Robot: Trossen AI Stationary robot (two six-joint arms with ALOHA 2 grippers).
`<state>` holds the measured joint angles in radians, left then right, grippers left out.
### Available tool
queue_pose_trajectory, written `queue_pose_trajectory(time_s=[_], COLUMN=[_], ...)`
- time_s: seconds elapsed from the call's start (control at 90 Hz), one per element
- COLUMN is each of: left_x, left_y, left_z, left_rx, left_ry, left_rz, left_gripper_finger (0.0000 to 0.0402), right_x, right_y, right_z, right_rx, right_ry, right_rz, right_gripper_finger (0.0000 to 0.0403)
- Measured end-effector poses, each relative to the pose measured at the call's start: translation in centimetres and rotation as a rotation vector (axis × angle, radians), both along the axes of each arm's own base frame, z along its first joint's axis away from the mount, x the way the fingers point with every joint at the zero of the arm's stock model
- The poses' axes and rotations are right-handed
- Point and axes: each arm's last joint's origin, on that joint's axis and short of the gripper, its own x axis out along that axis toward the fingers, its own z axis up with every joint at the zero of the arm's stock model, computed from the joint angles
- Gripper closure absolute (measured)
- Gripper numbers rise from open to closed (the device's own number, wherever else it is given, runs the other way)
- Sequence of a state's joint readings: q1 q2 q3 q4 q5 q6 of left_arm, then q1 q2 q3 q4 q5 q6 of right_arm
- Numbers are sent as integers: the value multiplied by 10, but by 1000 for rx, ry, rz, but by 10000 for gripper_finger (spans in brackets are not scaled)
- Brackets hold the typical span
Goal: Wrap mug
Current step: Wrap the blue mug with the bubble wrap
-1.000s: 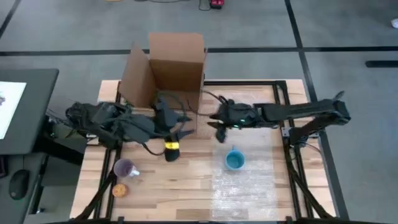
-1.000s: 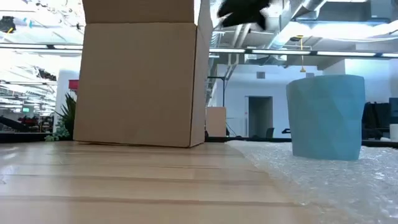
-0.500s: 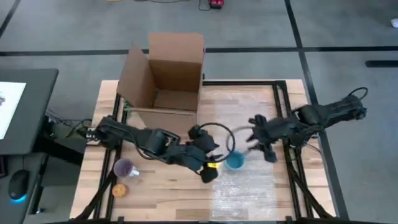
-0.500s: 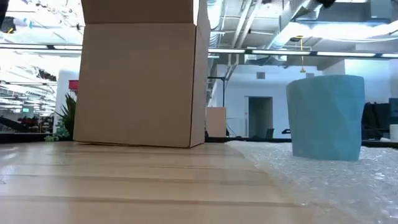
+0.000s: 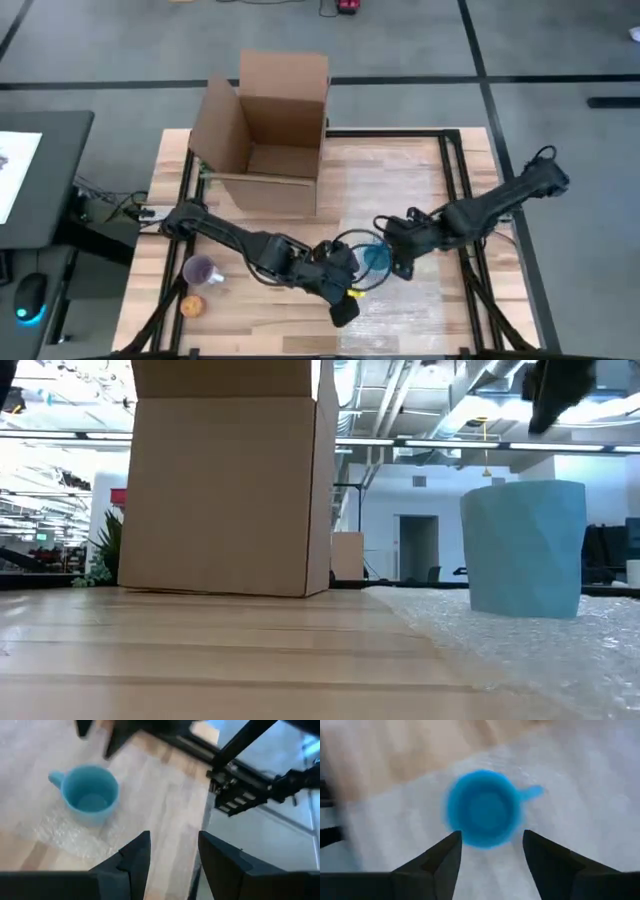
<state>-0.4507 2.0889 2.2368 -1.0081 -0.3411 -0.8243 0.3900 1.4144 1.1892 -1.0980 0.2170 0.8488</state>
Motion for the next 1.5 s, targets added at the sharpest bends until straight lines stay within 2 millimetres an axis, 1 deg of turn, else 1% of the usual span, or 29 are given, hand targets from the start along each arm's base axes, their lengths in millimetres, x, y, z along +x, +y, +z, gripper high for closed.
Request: queue_pose_trajectory(time_s=[0.089, 0.222, 0.289, 0.378, 0.444, 0.5, 0.689, 0.756, 0.856, 0.922, 0.989, 1.089, 1.144, 1.2, 1.289, 1.356, 1.433, 1.5], left_x=[1, -3, -5, -9, -11, -13, -16, -17, -18, -19, -20, -21, -21, -21, -21, -21, -21, -21], left_y=[3, 6, 6, 5, 3, 1, -1, -3, -5, -6, -6, -8, -9, -9, -9, -9, -9, -9], left_z=[-5, -9, -11, -13, -13, -14, -13, -12, -12, -12, -12, -12, -12, -12, -12, -12, -12, -12], left_rx=[-18, -20, -24, -2, 9, 18, 62, 67, 88, 107, 119, 129, 132, 131, 136, 139, 130, 102], left_ry=[23, 69, 95, 121, 134, 145, 137, 134, 129, 122, 126, 129, 128, 126, 128, 129, 134, 150], left_rz=[83, 136, 153, 158, 153, 147, 129, 119, 117, 122, 123, 103, 96, 95, 86, 83, 76, 60], left_gripper_finger=[256, 256, 256, 256, 256, 256, 256, 256, 256, 256, 256, 256, 256, 256, 256, 256, 256, 256], right_x=[13, 32, 38, 45, 48, 50, 49, 48, 42, 37, 29, 14, 3, -9, -27, -40, -56, -59], right_y=[-5, -8, -9, -13, -15, -16, -17, -15, -14, -13, -14, -20, -23, -25, -23, -24, -26, -28], right_z=[-22, -49, -58, -61, -61, -61, -62, -63, -64, -59, -49, -29, -19, -14, -18, -31, -49, -58], right_rx=[-54, -80, -62, -44, -36, -31, -25, -19, -18, -11, -1, 25, 23, 17, 20, 48, 74, 107], right_ry=[119, 227, 249, 226, 200, 189, 188, 172, 188, 189, 174, 137, 143, 163, 139, 146, 205, 173], right_rz=[-9, 65, 84, 69, 57, 46, 44, 43, 24, 10, -13, -75, -108, -127, -138, -177, -215, -270], right_gripper_finger=[182, 186, 193, 210, 232, 258, 376, 390, 390, 394, 398, 399, 399, 400, 400, 401, 401, 401])
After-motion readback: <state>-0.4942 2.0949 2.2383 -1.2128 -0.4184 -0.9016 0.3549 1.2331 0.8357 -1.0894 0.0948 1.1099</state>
